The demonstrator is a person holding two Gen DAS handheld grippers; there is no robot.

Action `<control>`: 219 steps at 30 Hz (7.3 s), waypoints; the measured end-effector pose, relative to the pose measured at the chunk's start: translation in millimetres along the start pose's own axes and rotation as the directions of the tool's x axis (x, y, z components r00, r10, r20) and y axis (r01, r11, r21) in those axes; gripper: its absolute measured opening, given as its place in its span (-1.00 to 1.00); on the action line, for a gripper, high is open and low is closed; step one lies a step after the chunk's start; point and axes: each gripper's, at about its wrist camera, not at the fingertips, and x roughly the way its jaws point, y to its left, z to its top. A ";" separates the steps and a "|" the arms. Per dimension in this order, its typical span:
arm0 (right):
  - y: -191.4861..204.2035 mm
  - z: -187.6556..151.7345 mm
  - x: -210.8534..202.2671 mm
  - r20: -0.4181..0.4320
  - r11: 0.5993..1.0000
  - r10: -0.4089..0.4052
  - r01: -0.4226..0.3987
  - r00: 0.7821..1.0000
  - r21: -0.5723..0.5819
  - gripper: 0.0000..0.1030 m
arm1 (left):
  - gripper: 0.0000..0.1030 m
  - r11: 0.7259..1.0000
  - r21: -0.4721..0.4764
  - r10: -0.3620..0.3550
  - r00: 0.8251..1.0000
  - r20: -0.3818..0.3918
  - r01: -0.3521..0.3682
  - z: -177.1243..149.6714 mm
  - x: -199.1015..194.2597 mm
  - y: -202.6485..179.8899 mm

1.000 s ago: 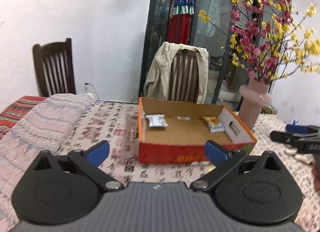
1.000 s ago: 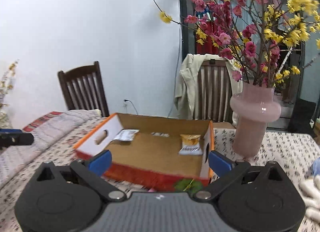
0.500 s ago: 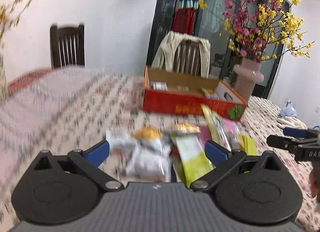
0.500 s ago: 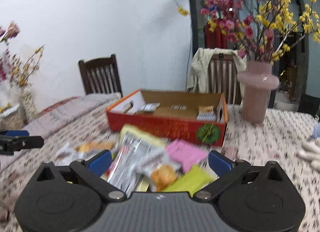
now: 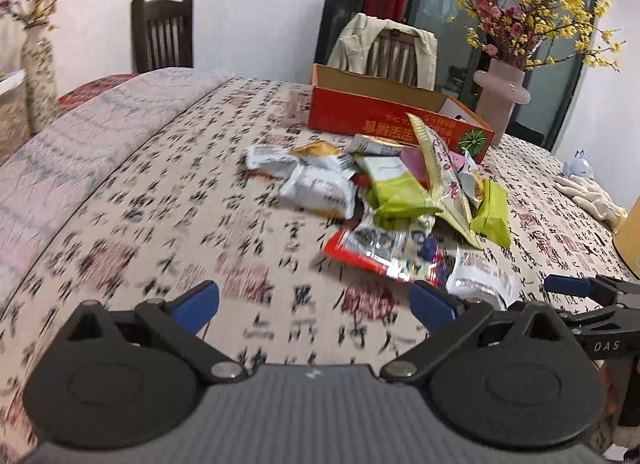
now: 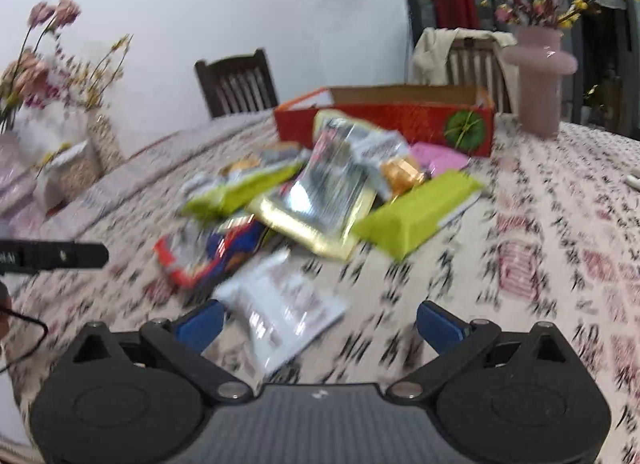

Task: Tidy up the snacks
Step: 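Move both grippers back over the snack pile, then grasp a white packet with the right gripper while the left grasps a white-blue packet, then carry both packets into the red box and release them, then return both grippers to the snack pile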

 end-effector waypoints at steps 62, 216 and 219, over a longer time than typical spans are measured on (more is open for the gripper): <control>14.8 29.4 33.6 -0.059 0.987 -0.036 0.026 0.998 -0.160 -0.24 | -0.52 0.984 0.136 -0.110 0.994 -0.016 0.111 74.5 104.7 2.9; -18.3 51.5 -8.2 0.127 0.994 -0.112 0.112 0.985 0.010 0.87 | 0.99 0.996 0.089 -0.032 0.996 0.085 0.024 83.3 40.8 5.0; -25.0 60.8 5.1 0.127 0.992 -0.127 0.126 0.984 0.017 0.80 | 0.96 0.992 0.125 -0.017 0.997 0.075 0.007 94.8 70.2 11.2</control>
